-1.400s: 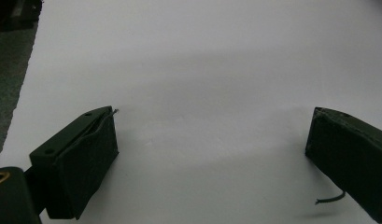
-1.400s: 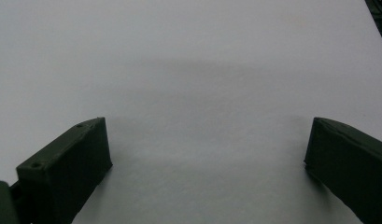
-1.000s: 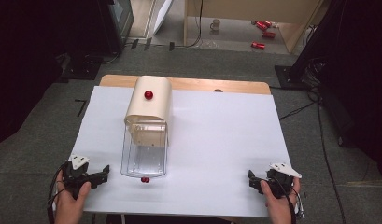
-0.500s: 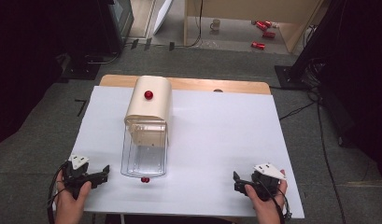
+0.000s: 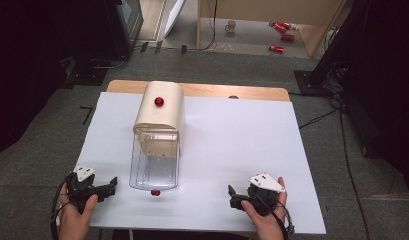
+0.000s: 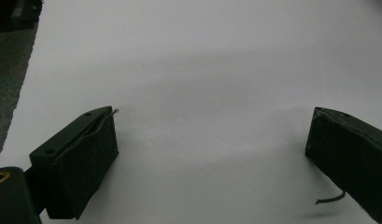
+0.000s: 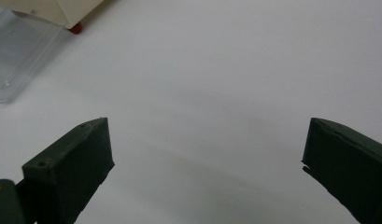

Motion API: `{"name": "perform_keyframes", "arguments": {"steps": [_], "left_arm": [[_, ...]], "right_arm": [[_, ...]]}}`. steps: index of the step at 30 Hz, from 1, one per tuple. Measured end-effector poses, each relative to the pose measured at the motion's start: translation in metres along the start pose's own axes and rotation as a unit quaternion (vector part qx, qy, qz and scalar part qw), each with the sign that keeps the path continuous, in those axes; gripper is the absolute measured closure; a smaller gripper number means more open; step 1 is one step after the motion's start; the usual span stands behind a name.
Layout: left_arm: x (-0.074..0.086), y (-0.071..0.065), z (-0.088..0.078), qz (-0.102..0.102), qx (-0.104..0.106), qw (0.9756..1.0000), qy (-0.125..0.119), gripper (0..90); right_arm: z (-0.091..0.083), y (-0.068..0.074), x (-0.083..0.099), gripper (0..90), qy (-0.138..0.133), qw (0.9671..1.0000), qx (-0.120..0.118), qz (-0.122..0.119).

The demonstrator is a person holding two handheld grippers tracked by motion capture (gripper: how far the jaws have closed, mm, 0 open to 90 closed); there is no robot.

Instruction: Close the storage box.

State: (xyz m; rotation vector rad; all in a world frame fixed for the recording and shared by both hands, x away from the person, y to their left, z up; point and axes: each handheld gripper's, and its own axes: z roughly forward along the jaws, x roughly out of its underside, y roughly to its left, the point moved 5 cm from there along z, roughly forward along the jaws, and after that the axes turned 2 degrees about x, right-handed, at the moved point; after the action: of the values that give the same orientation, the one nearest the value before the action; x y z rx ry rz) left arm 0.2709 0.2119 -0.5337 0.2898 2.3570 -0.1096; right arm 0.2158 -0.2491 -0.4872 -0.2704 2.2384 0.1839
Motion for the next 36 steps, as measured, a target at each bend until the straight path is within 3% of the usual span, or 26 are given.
{"name": "perform_keyframes", "arguments": {"steps": [9,11,14,36], "left_arm": [[0.0,0.0,0.0,-0.001,0.0,1.0,0.0,2.3],[0.0,0.0,0.0,-0.001,0.001,1.0,0.0,2.3],[0.0,0.0,0.0,-0.001,0.001,1.0,0.0,2.3],[0.0,0.0,0.0,-0.001,0.001,1.0,0.0,2.3]], "right_arm": [[0.008,0.035,-0.011,1.4,0.0,0.9992,-0.031,-0.025],[0.008,0.037,-0.012,1.4,0.0,0.9991,-0.033,-0.027],[0.012,0.055,-0.019,1.4,-0.001,0.9981,-0.05,-0.036],[0.022,0.116,-0.043,1.3,-0.013,0.9927,-0.098,-0.069]]}}
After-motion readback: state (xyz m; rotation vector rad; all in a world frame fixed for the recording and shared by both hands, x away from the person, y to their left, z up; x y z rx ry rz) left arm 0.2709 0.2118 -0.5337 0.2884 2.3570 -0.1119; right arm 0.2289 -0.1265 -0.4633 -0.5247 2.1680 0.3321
